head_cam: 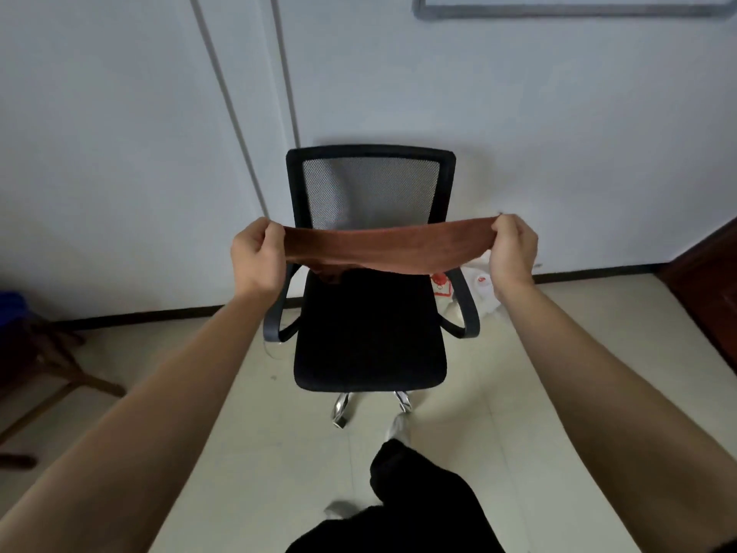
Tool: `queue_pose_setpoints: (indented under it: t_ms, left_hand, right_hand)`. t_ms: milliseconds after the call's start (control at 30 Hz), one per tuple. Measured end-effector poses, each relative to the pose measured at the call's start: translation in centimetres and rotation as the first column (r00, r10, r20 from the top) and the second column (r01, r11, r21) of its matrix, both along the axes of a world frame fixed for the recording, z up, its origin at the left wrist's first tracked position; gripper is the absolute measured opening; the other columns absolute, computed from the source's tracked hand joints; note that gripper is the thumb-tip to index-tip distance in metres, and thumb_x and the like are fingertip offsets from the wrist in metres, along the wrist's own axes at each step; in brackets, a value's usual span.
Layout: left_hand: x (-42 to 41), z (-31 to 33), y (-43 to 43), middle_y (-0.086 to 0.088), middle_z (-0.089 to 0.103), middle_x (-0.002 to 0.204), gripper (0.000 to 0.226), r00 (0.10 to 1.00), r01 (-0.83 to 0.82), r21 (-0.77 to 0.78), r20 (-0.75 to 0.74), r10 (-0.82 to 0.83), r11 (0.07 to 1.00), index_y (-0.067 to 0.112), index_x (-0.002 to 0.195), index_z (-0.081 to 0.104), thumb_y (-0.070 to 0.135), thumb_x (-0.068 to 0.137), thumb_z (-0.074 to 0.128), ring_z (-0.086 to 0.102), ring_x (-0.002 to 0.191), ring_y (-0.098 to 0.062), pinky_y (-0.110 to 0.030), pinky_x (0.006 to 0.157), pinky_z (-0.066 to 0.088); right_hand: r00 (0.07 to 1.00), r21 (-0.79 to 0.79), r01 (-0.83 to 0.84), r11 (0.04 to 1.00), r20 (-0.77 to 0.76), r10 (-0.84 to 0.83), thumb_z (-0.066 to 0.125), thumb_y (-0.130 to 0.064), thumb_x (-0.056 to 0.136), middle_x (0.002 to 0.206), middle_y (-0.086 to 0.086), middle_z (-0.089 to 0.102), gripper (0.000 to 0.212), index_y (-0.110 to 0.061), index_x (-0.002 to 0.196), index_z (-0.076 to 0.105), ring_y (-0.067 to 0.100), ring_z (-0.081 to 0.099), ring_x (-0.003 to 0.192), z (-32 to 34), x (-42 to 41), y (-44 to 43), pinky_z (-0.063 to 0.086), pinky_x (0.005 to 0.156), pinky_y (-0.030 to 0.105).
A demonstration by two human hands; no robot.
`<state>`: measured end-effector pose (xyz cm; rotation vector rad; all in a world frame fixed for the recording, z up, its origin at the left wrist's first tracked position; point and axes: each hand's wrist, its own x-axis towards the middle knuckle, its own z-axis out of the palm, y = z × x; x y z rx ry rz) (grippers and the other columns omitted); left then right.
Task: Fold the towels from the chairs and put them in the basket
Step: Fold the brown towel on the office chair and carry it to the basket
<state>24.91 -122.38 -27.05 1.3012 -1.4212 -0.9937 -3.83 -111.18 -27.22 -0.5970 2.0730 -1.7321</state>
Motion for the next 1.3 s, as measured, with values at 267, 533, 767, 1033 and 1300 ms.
queue_pose_setpoints:
  t_ms: [267,533,767,1033,1300]
  left_hand:
    - [4.8,-16.7,8.4,-0.009,0.062,0.077,0.015,0.785,0.092,0.377,0.542,-0.300,0.922,0.019,0.081,0.058,0.022,0.091,0.047,0.056,0.074,-0.030,-0.033,0.063,0.039]
    - [6.3,-23.0,13.2,-0.007,0.062,0.092,0.022,0.659,0.074,0.630,0.551,-0.512,0.773,0.017,0.100,0.063,0.023,0.094,0.043,0.054,0.086,-0.029,-0.033,0.070,0.039]
    - [6.2,-24.4,12.4,-0.008,0.063,0.092,0.021,0.551,0.059,0.726,0.549,-0.629,0.685,0.016,0.090,0.060,0.025,0.093,0.042,0.056,0.083,-0.029,-0.032,0.067,0.039]
    - [3.4,-25.4,6.5,-0.015,0.065,0.098,0.028,0.599,-0.010,0.709,0.569,-0.563,0.706,0.009,0.097,0.063,0.025,0.094,0.041,0.058,0.088,-0.034,-0.035,0.071,0.044]
    - [-3.7,-28.7,-6.7,-0.009,0.058,0.100,0.030,0.811,-0.195,0.626,0.536,-0.235,0.755,0.010,0.114,0.060,0.019,0.094,0.040,0.055,0.095,-0.030,-0.036,0.076,0.043]
  right_hand:
    - [0.955,0.583,-0.297,0.756,0.167,0.246,0.048,-0.025,0.094,0.099,0.013,0.065,0.024,-0.009,0.093,0.066,0.031,0.058,0.097,-16.2,3.0,7.7,0.041,0.080,0.035]
    - [0.902,0.760,-0.406,0.507,0.245,0.354,0.050,-0.027,0.097,0.099,0.010,0.064,0.027,-0.009,0.104,0.068,0.026,0.056,0.095,-22.7,4.7,12.7,0.041,0.083,0.033]
    - [0.876,0.759,-0.463,0.459,0.312,0.369,0.051,-0.025,0.097,0.092,0.009,0.066,0.022,-0.010,0.094,0.067,0.025,0.060,0.088,-23.2,4.0,12.6,0.042,0.072,0.030]
    - [0.850,0.746,-0.507,0.432,0.347,0.397,0.050,-0.026,0.096,0.081,-0.001,0.062,0.020,-0.016,0.087,0.065,0.009,0.056,0.073,-23.9,0.2,7.3,0.040,0.061,0.025]
    - [0.890,0.651,-0.447,0.613,0.393,0.231,0.053,-0.038,0.085,0.096,0.002,0.066,0.028,-0.016,0.095,0.067,0.028,0.064,0.102,-29.4,-6.3,-7.0,0.052,0.095,0.047]
